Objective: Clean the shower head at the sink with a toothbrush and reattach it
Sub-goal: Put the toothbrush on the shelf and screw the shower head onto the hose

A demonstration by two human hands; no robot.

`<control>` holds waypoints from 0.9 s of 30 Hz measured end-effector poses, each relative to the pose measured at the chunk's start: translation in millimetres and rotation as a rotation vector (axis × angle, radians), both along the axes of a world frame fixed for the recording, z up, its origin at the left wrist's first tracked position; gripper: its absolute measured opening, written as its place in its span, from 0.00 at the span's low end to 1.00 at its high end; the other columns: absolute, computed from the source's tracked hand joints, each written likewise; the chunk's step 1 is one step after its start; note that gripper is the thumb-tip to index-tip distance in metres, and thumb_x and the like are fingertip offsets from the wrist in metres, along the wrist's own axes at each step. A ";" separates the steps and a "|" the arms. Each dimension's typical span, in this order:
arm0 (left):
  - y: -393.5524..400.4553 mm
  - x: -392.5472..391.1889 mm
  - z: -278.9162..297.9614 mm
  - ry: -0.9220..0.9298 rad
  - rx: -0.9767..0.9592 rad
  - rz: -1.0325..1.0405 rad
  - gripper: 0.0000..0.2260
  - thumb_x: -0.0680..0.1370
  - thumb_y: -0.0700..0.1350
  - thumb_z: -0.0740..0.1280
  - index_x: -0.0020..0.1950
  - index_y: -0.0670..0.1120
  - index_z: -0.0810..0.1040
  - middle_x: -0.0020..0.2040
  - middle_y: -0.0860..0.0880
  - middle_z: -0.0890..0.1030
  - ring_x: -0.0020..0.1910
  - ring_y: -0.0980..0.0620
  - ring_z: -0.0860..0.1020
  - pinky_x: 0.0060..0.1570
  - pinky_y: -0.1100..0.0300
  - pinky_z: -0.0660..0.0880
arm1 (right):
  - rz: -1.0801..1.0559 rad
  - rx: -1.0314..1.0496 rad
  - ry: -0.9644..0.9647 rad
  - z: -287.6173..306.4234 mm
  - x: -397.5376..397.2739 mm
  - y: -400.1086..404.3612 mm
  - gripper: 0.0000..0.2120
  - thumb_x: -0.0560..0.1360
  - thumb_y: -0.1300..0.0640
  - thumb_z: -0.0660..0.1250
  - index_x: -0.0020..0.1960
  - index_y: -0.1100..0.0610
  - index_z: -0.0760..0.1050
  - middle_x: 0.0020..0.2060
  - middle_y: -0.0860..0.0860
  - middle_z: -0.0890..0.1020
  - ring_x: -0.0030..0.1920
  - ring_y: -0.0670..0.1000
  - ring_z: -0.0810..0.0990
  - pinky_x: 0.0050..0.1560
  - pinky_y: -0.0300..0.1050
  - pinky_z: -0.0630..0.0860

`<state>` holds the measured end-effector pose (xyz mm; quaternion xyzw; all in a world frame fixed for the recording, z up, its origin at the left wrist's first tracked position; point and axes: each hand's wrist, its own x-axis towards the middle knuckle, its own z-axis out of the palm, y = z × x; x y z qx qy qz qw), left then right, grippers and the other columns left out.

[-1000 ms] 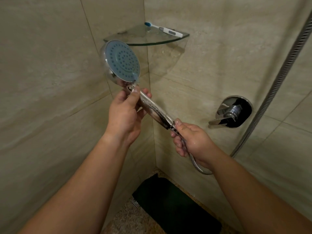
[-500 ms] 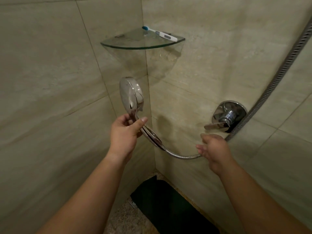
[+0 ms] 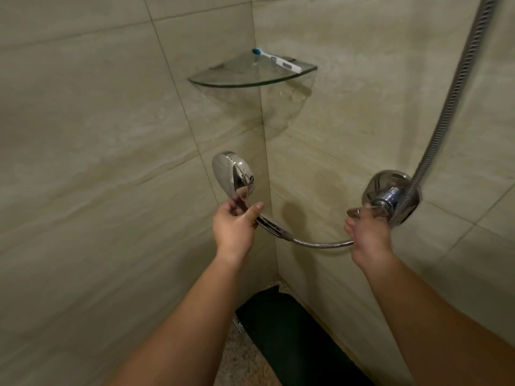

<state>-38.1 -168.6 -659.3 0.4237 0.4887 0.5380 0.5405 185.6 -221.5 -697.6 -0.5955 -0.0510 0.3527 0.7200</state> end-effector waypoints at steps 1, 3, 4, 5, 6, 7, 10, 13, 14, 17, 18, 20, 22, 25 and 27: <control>3.5 -0.5 -0.1 0.003 -0.002 -0.003 0.14 0.76 0.35 0.75 0.56 0.51 0.81 0.36 0.56 0.78 0.42 0.54 0.80 0.41 0.60 0.80 | -0.026 0.004 -0.005 -0.1 -0.4 1.0 0.07 0.82 0.51 0.59 0.57 0.54 0.67 0.45 0.56 0.75 0.30 0.48 0.76 0.32 0.40 0.75; 11.3 -1.0 0.1 0.003 -0.006 -0.010 0.15 0.76 0.35 0.75 0.59 0.50 0.81 0.37 0.55 0.79 0.41 0.55 0.80 0.41 0.61 0.81 | -0.059 -0.040 -0.014 -1.2 0.7 3.1 0.10 0.82 0.47 0.58 0.56 0.53 0.66 0.41 0.55 0.76 0.27 0.49 0.76 0.27 0.38 0.72; 14.5 -1.6 -1.4 0.010 -0.006 -0.007 0.15 0.76 0.35 0.75 0.59 0.50 0.81 0.36 0.57 0.79 0.42 0.55 0.80 0.42 0.60 0.81 | -0.058 -0.076 -0.021 -1.4 0.6 2.8 0.13 0.82 0.44 0.57 0.56 0.54 0.66 0.39 0.54 0.77 0.28 0.51 0.77 0.27 0.39 0.72; 16.9 -2.8 -3.4 0.017 -0.002 -0.005 0.15 0.76 0.36 0.75 0.59 0.50 0.81 0.34 0.59 0.79 0.42 0.54 0.80 0.44 0.58 0.81 | -0.054 -0.097 -0.023 -1.7 1.8 2.0 0.16 0.81 0.42 0.56 0.57 0.55 0.67 0.37 0.54 0.77 0.28 0.51 0.77 0.27 0.40 0.71; 18.2 -3.9 -5.9 0.021 0.000 -0.004 0.15 0.76 0.37 0.76 0.60 0.50 0.81 0.33 0.60 0.79 0.43 0.53 0.81 0.46 0.56 0.81 | -0.049 -0.107 -0.025 -2.0 3.9 0.6 0.17 0.81 0.42 0.56 0.57 0.56 0.67 0.35 0.54 0.77 0.27 0.52 0.76 0.27 0.41 0.71; 19.3 -4.8 -9.3 0.025 -0.001 -0.003 0.15 0.76 0.37 0.76 0.61 0.49 0.82 0.35 0.59 0.79 0.44 0.52 0.82 0.49 0.54 0.82 | -0.042 -0.114 -0.025 -3.1 6.4 0.4 0.18 0.81 0.42 0.56 0.57 0.57 0.68 0.34 0.55 0.77 0.27 0.52 0.76 0.28 0.41 0.72; 23.2 -7.7 -18.4 0.032 -0.009 -0.003 0.17 0.75 0.38 0.76 0.62 0.48 0.82 0.40 0.56 0.81 0.48 0.51 0.84 0.55 0.50 0.83 | -0.028 -0.111 -0.001 -3.4 9.3 1.3 0.19 0.82 0.43 0.56 0.60 0.58 0.68 0.39 0.57 0.79 0.30 0.53 0.78 0.32 0.44 0.77; 27.6 -11.0 -25.5 0.025 -0.026 0.029 0.13 0.75 0.38 0.77 0.55 0.53 0.82 0.40 0.54 0.81 0.46 0.51 0.83 0.52 0.51 0.83 | -0.036 -0.106 0.034 -3.7 8.5 2.2 0.20 0.81 0.42 0.57 0.61 0.58 0.68 0.46 0.59 0.79 0.33 0.53 0.80 0.34 0.44 0.81; 29.4 -12.0 -27.8 0.037 -0.024 0.048 0.13 0.75 0.39 0.77 0.52 0.54 0.81 0.40 0.54 0.81 0.45 0.51 0.83 0.51 0.51 0.83 | -0.041 -0.101 0.041 -4.0 9.2 2.5 0.20 0.81 0.42 0.57 0.61 0.58 0.68 0.48 0.60 0.79 0.34 0.54 0.81 0.33 0.43 0.81; 35.3 -18.8 -34.1 0.073 -0.042 0.091 0.11 0.74 0.41 0.79 0.47 0.54 0.80 0.40 0.51 0.81 0.43 0.49 0.82 0.52 0.46 0.84 | -0.046 -0.123 0.029 -2.1 7.6 2.7 0.19 0.81 0.42 0.57 0.60 0.57 0.68 0.50 0.60 0.80 0.38 0.54 0.81 0.38 0.44 0.81; 36.9 -21.3 -35.4 0.080 -0.052 0.101 0.11 0.73 0.42 0.79 0.46 0.54 0.81 0.40 0.51 0.82 0.43 0.48 0.83 0.53 0.44 0.84 | -0.049 -0.140 0.015 -1.7 6.9 2.8 0.19 0.81 0.42 0.57 0.60 0.57 0.69 0.50 0.59 0.80 0.38 0.54 0.80 0.39 0.45 0.81; 39.9 -25.8 -39.4 0.084 -0.068 0.122 0.11 0.70 0.45 0.81 0.46 0.53 0.82 0.39 0.52 0.84 0.43 0.47 0.85 0.53 0.42 0.84 | -0.054 -0.165 -0.006 -2.4 7.0 2.7 0.20 0.81 0.42 0.57 0.61 0.58 0.69 0.51 0.59 0.79 0.37 0.53 0.79 0.38 0.46 0.79; 41.0 -29.8 -42.1 0.084 -0.081 0.138 0.11 0.69 0.46 0.81 0.47 0.51 0.82 0.38 0.53 0.84 0.44 0.46 0.86 0.53 0.40 0.84 | -0.045 -0.176 -0.010 -2.4 6.3 2.8 0.21 0.81 0.42 0.57 0.62 0.59 0.69 0.48 0.60 0.78 0.34 0.53 0.77 0.34 0.45 0.78; 40.8 -34.6 -44.4 0.073 -0.095 0.146 0.15 0.66 0.50 0.82 0.48 0.50 0.82 0.39 0.53 0.85 0.46 0.47 0.86 0.55 0.40 0.83 | -0.033 -0.182 0.000 -1.9 6.7 3.7 0.23 0.82 0.43 0.56 0.64 0.62 0.68 0.43 0.59 0.77 0.33 0.53 0.77 0.33 0.45 0.77; 41.2 -37.2 -45.9 0.067 -0.102 0.156 0.19 0.61 0.54 0.81 0.47 0.49 0.82 0.40 0.52 0.85 0.47 0.46 0.87 0.55 0.40 0.83 | -0.027 -0.195 0.003 -2.8 7.7 4.2 0.23 0.82 0.43 0.55 0.64 0.62 0.68 0.43 0.59 0.78 0.33 0.53 0.78 0.32 0.44 0.77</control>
